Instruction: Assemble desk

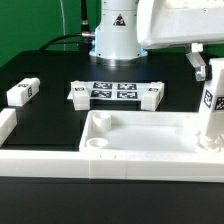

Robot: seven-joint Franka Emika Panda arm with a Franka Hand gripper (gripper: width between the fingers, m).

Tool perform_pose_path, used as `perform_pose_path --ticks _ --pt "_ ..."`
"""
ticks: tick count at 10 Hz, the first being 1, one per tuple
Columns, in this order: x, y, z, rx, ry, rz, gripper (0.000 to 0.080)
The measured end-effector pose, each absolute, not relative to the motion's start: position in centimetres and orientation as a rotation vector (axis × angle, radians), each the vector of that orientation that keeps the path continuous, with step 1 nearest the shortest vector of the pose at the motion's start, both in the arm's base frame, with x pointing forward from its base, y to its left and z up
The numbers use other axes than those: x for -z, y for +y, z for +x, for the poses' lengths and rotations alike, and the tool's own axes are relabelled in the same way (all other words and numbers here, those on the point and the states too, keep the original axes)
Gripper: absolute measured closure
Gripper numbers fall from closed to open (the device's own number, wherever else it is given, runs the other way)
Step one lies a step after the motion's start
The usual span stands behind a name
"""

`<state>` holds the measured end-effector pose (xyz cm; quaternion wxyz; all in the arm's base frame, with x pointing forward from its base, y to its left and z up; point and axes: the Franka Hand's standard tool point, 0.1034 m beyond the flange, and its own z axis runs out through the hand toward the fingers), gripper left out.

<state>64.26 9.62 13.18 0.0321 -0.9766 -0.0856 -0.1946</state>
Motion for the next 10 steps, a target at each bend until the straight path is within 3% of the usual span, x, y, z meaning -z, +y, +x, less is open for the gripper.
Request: perform_pose_path --ticks 4,10 --pt "-12.03 9.79 63.94 0.587 -0.267 -3.008 0.0509" --pt "-11.99 10.01 63.89 0.645 -0.268 -2.996 0.0509"
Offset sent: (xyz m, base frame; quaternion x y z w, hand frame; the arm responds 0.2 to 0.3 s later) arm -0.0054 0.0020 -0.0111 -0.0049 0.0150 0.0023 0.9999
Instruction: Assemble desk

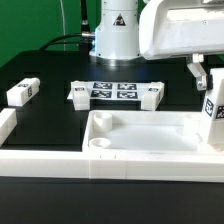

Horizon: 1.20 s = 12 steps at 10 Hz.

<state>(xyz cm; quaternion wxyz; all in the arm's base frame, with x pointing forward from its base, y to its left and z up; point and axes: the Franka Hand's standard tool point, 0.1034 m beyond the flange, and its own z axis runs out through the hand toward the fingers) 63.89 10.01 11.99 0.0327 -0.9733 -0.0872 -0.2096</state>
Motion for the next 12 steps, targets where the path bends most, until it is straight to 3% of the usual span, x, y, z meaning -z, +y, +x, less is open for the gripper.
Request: perform_pose_path --ticks 2,3,4,5,6,10,12 --pt "-12.0 10.0 63.9 0.646 -0.266 -2.995 0.0509" --pt "-12.0 10.0 63.9 0.646 -0.266 -2.995 0.0417" --pt "-12.0 10.0 63.9 0.646 -0.266 -2.995 0.0417" --pt "-12.0 10.0 63.9 0.646 -0.266 -2.995 0.0244" --pt "-12.0 10.0 63.9 0.646 -0.266 -2.995 0.0164" --pt "-12.1 10.0 63.9 0.637 -0.266 -2.997 0.0151" --pt "-13.7 9.9 64.3 0.616 -0.268 -3.002 0.0150"
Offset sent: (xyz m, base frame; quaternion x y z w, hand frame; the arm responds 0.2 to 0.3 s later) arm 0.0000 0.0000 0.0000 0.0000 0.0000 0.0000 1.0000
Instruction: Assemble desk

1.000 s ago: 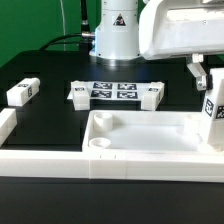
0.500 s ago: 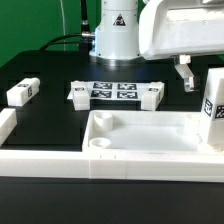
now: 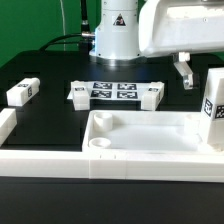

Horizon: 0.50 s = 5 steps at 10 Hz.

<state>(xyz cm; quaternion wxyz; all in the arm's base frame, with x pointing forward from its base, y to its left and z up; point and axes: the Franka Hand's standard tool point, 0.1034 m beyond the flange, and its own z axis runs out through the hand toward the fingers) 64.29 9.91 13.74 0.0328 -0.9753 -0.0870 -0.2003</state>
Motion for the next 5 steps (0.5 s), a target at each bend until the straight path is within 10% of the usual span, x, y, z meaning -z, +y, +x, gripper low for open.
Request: perform_pose_path --ticks 5 --pt "-15.47 10.08 64.21 0.562 -0.276 -3.011 0.0150"
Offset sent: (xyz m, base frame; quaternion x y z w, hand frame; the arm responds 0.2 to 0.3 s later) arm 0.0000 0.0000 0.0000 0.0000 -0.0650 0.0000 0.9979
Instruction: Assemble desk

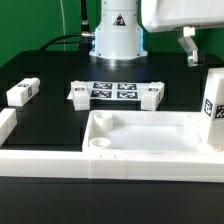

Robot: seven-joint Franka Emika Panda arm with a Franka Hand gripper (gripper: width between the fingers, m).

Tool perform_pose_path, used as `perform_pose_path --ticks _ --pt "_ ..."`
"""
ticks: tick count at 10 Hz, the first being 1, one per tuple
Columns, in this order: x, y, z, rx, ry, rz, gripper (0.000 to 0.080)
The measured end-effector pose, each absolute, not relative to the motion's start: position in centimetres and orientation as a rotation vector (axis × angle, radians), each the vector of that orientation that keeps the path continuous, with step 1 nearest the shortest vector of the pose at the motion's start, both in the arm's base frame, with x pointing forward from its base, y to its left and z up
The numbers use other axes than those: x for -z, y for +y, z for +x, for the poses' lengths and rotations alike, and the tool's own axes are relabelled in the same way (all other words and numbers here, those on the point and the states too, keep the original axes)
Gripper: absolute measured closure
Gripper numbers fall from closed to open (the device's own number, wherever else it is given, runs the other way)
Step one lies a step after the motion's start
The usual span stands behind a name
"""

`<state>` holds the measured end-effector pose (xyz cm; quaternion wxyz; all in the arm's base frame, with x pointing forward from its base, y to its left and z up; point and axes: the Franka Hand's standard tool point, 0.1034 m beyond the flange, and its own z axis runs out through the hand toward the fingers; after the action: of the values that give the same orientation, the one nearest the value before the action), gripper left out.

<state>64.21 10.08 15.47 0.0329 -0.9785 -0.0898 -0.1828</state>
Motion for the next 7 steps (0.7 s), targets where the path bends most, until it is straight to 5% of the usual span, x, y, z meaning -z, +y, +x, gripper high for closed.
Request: perform_pose_path --ticks 7 --pt "-14.5 9.9 62.8 -0.128 -0.304 -3.049 0.0150"
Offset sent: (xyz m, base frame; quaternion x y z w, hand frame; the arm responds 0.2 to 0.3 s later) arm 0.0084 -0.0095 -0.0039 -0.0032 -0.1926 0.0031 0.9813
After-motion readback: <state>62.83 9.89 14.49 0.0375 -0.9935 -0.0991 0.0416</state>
